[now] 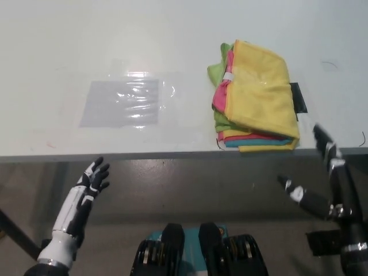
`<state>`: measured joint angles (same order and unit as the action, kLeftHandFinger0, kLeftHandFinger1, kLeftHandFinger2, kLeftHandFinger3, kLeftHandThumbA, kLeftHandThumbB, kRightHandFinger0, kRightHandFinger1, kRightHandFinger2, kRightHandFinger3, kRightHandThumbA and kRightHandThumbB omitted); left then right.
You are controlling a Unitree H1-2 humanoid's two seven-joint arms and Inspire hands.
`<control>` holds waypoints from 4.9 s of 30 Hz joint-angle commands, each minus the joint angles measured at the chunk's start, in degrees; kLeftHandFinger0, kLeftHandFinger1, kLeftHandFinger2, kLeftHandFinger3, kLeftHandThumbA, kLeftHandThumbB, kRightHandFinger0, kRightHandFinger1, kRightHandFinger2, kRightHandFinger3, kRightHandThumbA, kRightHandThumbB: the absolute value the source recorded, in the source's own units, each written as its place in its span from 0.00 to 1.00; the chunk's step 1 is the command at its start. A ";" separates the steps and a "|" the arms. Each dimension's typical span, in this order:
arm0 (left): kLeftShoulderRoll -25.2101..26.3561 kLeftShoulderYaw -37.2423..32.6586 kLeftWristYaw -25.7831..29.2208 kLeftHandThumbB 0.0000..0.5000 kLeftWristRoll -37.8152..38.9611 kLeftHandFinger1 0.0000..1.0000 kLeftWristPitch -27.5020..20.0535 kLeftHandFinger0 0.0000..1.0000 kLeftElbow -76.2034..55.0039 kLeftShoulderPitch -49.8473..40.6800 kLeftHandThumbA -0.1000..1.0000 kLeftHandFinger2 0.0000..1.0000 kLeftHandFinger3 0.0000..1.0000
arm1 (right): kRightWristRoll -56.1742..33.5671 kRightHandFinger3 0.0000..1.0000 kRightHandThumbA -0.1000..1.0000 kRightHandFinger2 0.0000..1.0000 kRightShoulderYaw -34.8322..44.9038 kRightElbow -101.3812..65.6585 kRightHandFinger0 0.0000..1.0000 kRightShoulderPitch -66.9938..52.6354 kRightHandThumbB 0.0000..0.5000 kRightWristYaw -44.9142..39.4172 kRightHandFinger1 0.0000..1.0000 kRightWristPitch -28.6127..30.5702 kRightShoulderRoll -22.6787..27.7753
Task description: A stack of folded microfibre clothes with a single fold is kept infront of the robot. the robot uses its right hand to grab one end of the clothes and pulla it away from the other end to unfold
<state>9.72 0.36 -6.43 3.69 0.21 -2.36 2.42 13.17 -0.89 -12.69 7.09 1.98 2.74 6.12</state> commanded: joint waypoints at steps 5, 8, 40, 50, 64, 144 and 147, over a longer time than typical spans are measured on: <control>-0.74 -3.96 -1.30 0.31 -1.97 1.00 -0.46 1.00 -5.16 -2.85 0.94 1.00 1.00 | 13.69 1.00 0.83 1.00 -1.66 -5.54 1.00 14.31 0.40 -0.97 1.00 -10.54 1.05; -0.94 -5.21 -1.27 0.32 -2.75 1.00 -1.15 1.00 -5.40 -3.93 0.94 1.00 1.00 | 14.47 1.00 0.83 1.00 -2.88 -3.30 1.00 18.34 0.39 -2.18 1.00 -13.07 1.14; 0.07 -5.79 -1.72 0.37 -3.95 1.00 -1.32 1.00 -4.10 -3.76 0.95 1.00 1.00 | 23.72 1.00 1.00 1.00 -15.85 41.70 1.00 41.32 0.80 1.59 1.00 -22.49 -1.07; 0.30 -5.55 -1.75 0.39 -4.30 1.00 -0.99 1.00 -3.99 -2.77 0.94 1.00 1.00 | 19.75 1.00 1.00 1.00 -13.58 55.72 1.00 42.83 0.86 3.78 1.00 -20.22 -0.93; 0.61 -5.56 -1.71 0.44 -5.98 1.00 -0.83 1.00 -3.61 -1.74 0.92 1.00 1.00 | 14.23 0.35 0.60 0.44 -4.04 59.47 0.00 42.33 0.10 19.18 0.18 -9.29 -3.63; 2.01 -5.74 -2.17 0.34 -8.37 1.00 -2.27 1.00 -4.10 -5.77 0.79 1.00 1.00 | 3.05 1.00 1.00 1.00 3.02 -28.07 1.00 8.71 0.15 -1.47 1.00 12.90 -10.85; 1.51 -5.14 -1.76 0.32 -7.39 1.00 -2.94 1.00 -4.62 -7.11 0.86 1.00 1.00 | 3.19 1.00 1.00 1.00 -1.10 -25.51 1.00 1.52 0.08 -1.27 1.00 18.12 -11.25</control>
<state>10.32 -5.54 -7.88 -4.55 0.86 -3.67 -2.28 2.65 14.45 -16.79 20.32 13.11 13.40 -3.41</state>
